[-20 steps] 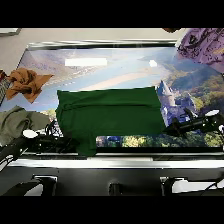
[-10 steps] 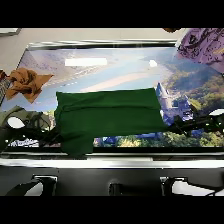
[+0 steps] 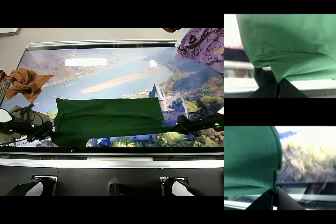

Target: Fold the clothes and pants, and hang the long-sleeved shirts on hangers.

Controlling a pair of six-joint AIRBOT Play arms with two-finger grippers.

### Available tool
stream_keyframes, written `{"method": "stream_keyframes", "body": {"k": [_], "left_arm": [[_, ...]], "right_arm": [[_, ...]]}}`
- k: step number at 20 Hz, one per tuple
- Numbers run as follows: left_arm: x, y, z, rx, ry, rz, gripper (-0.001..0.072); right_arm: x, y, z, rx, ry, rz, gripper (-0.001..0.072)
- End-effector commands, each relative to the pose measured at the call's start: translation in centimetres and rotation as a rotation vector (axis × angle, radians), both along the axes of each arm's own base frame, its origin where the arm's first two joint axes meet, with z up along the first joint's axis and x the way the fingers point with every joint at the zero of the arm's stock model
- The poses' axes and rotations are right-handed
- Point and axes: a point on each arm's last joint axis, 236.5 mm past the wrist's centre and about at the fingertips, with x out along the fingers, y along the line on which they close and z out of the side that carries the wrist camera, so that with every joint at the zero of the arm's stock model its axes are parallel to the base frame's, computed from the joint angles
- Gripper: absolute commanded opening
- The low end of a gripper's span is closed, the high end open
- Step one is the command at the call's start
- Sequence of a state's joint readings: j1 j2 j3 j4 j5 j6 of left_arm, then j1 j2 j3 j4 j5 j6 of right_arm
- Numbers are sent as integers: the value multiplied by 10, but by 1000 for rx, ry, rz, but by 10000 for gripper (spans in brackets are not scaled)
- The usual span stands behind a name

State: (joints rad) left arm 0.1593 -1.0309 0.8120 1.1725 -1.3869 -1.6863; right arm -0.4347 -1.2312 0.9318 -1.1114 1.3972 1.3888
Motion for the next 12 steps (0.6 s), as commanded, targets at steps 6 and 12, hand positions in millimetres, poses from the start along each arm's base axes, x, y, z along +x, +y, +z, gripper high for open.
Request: {"method": "stream_keyframes", "body": {"k": [6, 12], "left_arm": [[121, 15, 22, 21, -247, -44, 21], [181, 16, -3, 8, -232, -107, 21]], "right_arm": [[70, 9, 0, -321, -188, 170, 30], [136, 18, -9, -353, -207, 262, 31]]}}
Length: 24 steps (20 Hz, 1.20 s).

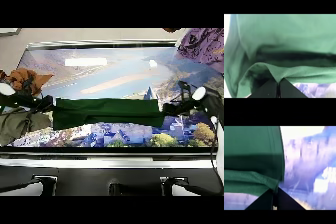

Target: Fold the clothes and pants, and hang the long-sleeved shirts on hangers.

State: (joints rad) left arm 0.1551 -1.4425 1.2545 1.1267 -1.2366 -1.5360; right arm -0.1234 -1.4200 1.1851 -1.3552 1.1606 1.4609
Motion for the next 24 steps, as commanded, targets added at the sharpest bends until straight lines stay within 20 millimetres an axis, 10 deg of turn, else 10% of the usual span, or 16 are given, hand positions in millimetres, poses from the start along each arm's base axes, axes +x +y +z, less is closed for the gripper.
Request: {"method": "stream_keyframes", "body": {"k": [1, 7, 15, 18, 21, 24], "left_arm": [[35, -3, -18, -6, 4, -45, 21], [50, -10, -51, -19, 79, -78, 22], [56, -8, -73, -18, 92, -61, 66], [59, -6, -69, -21, 91, -35, 455], [74, -3, -42, -2, 24, -43, 508], [93, 8, 0, 48, -72, -38, 534]], "right_arm": [[44, 1, -4, -41, -28, 38, 31], [95, -5, -6, -51, -67, 29, 32], [86, 18, -53, 62, 62, 16, 68], [77, 29, -50, 119, 116, -23, 325], [83, 13, -10, 187, 94, -83, 497], [86, -25, 18, 357, 69, -213, 503]]}}
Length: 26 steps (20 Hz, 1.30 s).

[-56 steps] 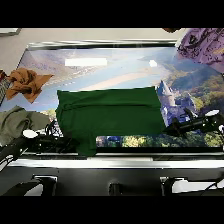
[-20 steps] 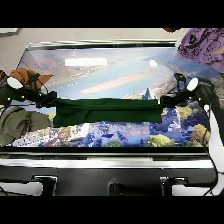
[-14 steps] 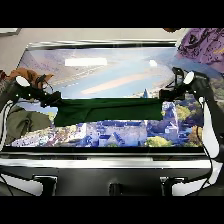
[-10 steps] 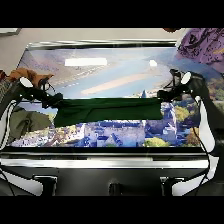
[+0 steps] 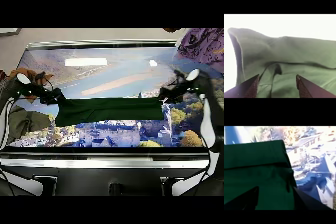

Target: Fold the clothes and pants, and hang the long-sleeved shirts on hangers.

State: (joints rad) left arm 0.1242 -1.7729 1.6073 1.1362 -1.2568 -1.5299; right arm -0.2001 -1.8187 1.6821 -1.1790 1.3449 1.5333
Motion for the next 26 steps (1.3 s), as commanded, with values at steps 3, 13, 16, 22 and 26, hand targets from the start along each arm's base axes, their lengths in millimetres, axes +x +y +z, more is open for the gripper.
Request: {"method": "stream_keyframes", "body": {"k": [3, 13, 16, 22, 26], "left_arm": [[22, 13, 58, 62, -116, 1, 534], [26, 13, 66, 49, -117, 46, 534], [26, 12, 66, 49, -117, 44, 534], [26, -6, 63, 19, -108, 19, 441], [22, -82, 44, -68, -63, -69, 23]], "right_arm": [[-20, -31, 14, 357, 82, -109, 581], [-1, 8, -57, 408, 102, -35, 587], [0, 33, -64, 390, 110, 16, 465], [4, 41, -34, 302, 75, 25, 30], [-5, -8, 30, 31, -4, -31, 30]]}}
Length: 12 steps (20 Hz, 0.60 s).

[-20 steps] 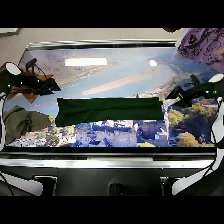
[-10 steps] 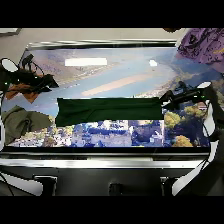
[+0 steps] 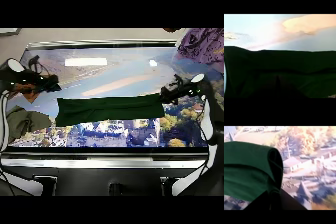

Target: Fold the clothes and pants, and hang the long-sleeved shirts on hangers.

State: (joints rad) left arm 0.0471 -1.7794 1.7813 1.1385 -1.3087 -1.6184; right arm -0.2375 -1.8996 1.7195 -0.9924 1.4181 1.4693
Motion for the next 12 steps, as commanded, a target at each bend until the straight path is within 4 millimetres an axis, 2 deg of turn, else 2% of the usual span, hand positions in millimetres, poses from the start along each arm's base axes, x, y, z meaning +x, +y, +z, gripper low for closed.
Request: {"method": "stream_keyframes", "body": {"k": [1, 2, 4, 6, 9, 12], "left_arm": [[-5, -71, -18, -67, 36, -76, 23], [-8, -99, -26, -84, 43, -103, 23], [-14, -170, -36, -161, 35, -162, 23], [-19, -238, -35, -278, 3, -180, 23], [-30, -330, -25, -484, -22, -136, 23], [-51, -398, -36, -590, -4, -98, 23]], "right_arm": [[-9, -40, 54, -217, -62, -82, 30], [-12, -48, 72, -257, -84, -113, 30], [-18, -58, 103, -307, -120, -173, 30], [-26, -61, 124, -324, -142, -203, 30], [-38, -62, 141, -331, -130, -248, 30], [-42, -59, 149, -313, -121, -298, 30]]}}
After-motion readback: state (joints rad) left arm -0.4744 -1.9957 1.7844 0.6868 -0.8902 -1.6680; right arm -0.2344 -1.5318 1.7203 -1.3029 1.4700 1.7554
